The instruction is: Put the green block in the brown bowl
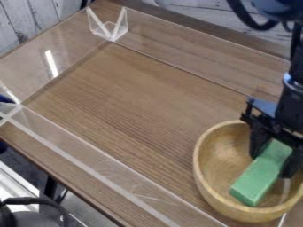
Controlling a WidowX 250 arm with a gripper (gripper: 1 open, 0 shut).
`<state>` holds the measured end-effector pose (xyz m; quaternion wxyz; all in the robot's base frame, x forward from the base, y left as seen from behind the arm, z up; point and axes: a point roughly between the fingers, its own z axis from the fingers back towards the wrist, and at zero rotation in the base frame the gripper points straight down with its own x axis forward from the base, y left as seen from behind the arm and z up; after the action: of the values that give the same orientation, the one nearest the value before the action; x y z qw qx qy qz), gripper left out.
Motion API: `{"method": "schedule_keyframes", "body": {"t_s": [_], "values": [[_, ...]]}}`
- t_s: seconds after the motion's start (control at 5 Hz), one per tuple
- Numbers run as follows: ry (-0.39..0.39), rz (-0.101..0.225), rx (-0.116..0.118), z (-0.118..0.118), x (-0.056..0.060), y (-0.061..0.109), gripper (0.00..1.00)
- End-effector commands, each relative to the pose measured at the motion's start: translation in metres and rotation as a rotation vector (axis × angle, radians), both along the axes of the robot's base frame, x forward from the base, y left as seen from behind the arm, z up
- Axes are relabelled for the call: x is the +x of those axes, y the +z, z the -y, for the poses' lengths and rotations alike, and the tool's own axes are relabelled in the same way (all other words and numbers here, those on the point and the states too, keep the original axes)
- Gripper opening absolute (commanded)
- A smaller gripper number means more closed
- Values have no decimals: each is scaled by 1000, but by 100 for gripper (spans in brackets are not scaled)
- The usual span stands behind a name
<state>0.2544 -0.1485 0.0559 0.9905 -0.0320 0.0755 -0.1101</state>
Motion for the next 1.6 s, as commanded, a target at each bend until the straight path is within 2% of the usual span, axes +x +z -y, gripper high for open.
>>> {"method": "schedule_keyframes", "body": {"t_s": [0.0,0.2,0.4,0.8,1.2,1.4], "values": [[10,71,-42,6,14,13,0],[28,96,-35,7,14,14,0],[46,121,-29,8,14,15,100],[69,87,-16,11,18,-5,100],[51,36,28,1,14,-22,100],[75,25,43,-6,12,-22,100]]}}
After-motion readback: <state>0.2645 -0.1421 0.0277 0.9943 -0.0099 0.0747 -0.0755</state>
